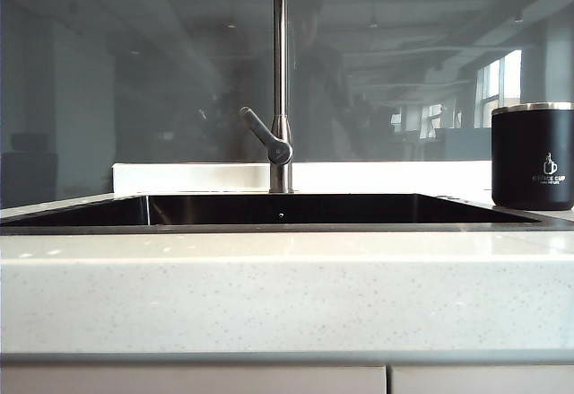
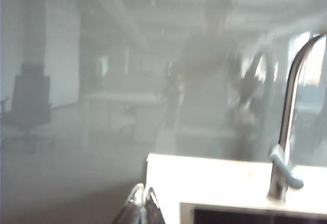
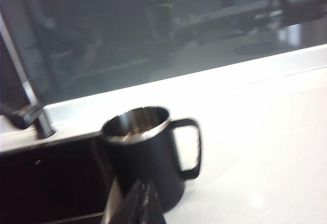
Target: Pick up the mug next to the sink, go to the faucet to get some water, pour the water into the sink, and finally put the mug back to its place.
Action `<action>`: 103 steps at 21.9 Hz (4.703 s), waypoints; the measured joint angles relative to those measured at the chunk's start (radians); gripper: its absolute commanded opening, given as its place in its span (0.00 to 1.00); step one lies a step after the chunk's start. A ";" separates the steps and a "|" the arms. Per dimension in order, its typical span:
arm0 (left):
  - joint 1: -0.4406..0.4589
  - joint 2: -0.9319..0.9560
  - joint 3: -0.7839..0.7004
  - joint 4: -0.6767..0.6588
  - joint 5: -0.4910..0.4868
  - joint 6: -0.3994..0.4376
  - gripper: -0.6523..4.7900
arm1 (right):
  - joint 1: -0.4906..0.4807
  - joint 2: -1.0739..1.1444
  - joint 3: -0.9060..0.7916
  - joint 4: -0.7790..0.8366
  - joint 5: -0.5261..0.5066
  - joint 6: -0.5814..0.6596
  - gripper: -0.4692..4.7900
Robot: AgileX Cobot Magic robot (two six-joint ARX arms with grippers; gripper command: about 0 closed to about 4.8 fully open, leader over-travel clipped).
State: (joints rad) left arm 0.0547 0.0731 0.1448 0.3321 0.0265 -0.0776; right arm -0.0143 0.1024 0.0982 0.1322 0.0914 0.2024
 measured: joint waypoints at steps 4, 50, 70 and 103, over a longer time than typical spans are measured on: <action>0.000 0.241 0.123 0.104 0.062 -0.006 0.11 | -0.001 0.257 0.085 0.134 0.013 -0.078 0.25; -0.009 1.522 0.467 0.843 0.402 -0.252 0.19 | -0.247 1.586 0.401 1.053 -0.359 -0.145 0.09; -0.205 2.193 1.577 0.477 0.668 -0.102 0.81 | 0.272 1.607 1.262 0.143 -0.158 -0.208 0.09; -0.245 2.318 1.759 0.336 0.766 -0.009 0.73 | 0.370 1.781 1.542 0.116 -0.111 -0.210 0.09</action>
State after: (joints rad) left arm -0.1898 2.3909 1.9034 0.6682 0.7921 -0.0868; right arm 0.3553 1.8839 1.6398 0.2481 -0.0193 -0.0074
